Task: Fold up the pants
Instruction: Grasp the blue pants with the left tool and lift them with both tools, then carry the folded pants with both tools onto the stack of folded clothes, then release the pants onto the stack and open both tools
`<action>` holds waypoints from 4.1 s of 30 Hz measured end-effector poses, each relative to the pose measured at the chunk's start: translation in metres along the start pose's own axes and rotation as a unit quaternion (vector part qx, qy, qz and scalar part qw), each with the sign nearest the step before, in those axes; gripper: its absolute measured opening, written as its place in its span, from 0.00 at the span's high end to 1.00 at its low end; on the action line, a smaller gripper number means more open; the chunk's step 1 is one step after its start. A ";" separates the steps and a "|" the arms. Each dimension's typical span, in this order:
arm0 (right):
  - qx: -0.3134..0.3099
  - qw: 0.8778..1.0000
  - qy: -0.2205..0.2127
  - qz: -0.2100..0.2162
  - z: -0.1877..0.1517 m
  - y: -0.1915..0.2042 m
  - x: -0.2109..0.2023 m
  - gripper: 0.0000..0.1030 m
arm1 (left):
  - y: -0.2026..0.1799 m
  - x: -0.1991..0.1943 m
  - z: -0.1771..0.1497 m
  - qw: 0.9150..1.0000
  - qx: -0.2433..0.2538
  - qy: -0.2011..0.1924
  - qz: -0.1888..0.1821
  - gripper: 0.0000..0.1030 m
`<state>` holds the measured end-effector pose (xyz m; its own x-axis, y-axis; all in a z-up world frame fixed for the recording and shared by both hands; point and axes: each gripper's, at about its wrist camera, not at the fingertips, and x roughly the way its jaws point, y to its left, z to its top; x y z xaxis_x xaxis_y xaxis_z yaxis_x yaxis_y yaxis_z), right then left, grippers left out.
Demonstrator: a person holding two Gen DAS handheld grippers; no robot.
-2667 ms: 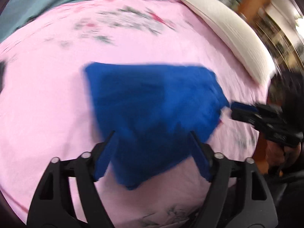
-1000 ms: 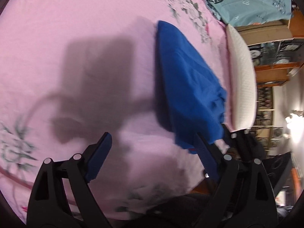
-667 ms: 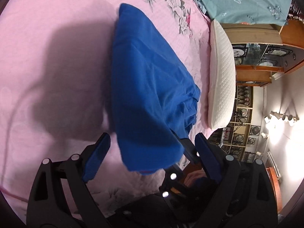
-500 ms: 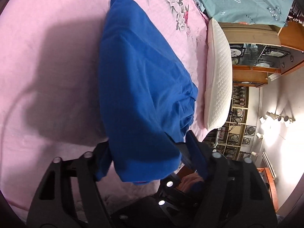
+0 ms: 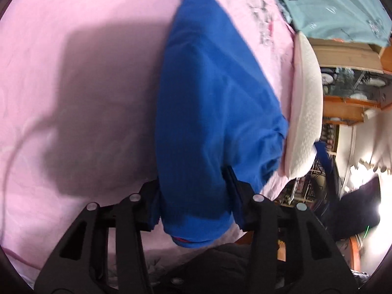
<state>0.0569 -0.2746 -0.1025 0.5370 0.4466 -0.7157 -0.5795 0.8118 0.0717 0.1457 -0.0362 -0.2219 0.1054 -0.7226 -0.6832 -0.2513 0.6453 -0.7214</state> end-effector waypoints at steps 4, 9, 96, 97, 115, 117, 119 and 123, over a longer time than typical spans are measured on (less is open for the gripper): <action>0.106 0.993 0.044 0.031 -0.007 -0.068 0.034 0.40 | -0.005 0.002 0.002 1.000 -0.005 -0.011 0.013 0.55; 0.181 0.970 0.117 0.115 -0.025 -0.109 0.084 0.40 | -0.005 0.003 0.003 0.999 -0.017 -0.018 0.031 0.54; 0.113 0.977 -0.022 0.180 0.427 0.291 0.354 0.68 | 0.202 -0.472 0.280 0.892 0.178 -0.378 0.174 0.42; 0.113 0.979 -0.012 0.170 0.421 0.287 0.369 0.77 | 0.210 -0.463 0.289 0.895 0.169 -0.369 0.186 0.46; 0.019 0.994 -0.025 0.103 0.361 0.323 0.325 0.74 | 0.235 -0.449 0.225 0.889 0.128 -0.366 0.242 0.14; 0.006 0.997 -0.018 0.081 0.346 0.323 0.342 0.74 | 0.254 -0.430 0.234 0.898 0.108 -0.351 0.242 0.05; 0.002 0.997 -0.029 0.078 0.343 0.320 0.346 0.74 | 0.262 -0.424 0.237 0.901 0.091 -0.355 0.233 0.02; 0.001 0.997 -0.004 0.078 0.354 0.326 0.332 0.69 | 0.243 -0.432 0.232 0.892 0.089 -0.355 0.267 0.02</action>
<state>0.2635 0.2717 -0.0711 0.4447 0.5707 -0.6903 -0.6550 0.7329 0.1839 0.2624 0.4899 -0.1283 0.6142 -0.0029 -0.7892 -0.2983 0.9249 -0.2356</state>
